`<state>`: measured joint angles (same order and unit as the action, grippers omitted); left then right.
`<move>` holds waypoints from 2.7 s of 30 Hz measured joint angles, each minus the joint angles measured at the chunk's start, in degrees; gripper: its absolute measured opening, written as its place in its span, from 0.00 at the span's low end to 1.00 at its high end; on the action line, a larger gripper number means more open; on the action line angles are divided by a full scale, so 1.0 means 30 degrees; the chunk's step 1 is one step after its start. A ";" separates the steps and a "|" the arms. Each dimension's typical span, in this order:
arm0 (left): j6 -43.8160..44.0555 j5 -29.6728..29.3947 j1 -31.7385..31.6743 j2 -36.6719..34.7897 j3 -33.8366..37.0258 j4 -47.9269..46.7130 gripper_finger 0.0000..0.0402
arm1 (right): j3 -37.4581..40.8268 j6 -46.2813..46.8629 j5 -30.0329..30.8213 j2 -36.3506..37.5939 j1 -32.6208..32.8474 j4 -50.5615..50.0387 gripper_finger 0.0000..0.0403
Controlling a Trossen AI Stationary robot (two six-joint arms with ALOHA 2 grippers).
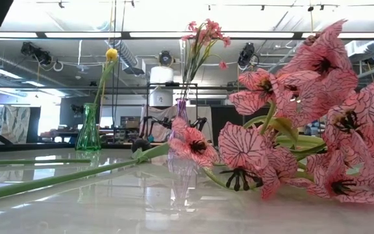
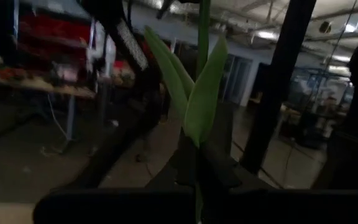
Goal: Sort flowers into vase by color
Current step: Put the top black flower into the red vase
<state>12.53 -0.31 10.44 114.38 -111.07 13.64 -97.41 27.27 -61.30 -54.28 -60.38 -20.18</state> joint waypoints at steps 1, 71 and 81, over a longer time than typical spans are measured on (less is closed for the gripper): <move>0.0234 0.0318 0.0000 0.0174 0.0008 0.0183 0.02 | 0.0000 0.0000 -0.0013 0.0014 0.0000 0.0013 0.49; -0.1093 0.6016 0.0008 0.3411 0.0000 0.5297 0.02 | 0.0000 0.0007 0.0037 0.0013 -0.0007 0.0057 0.49; -0.1559 0.6014 0.0007 0.3411 -0.0007 0.5668 0.02 | 0.0000 0.0007 0.0037 0.0013 -0.0007 0.0057 0.49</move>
<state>7.86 17.73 10.46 124.62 -111.09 30.64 -97.41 27.29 -61.19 -54.24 -60.40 -20.01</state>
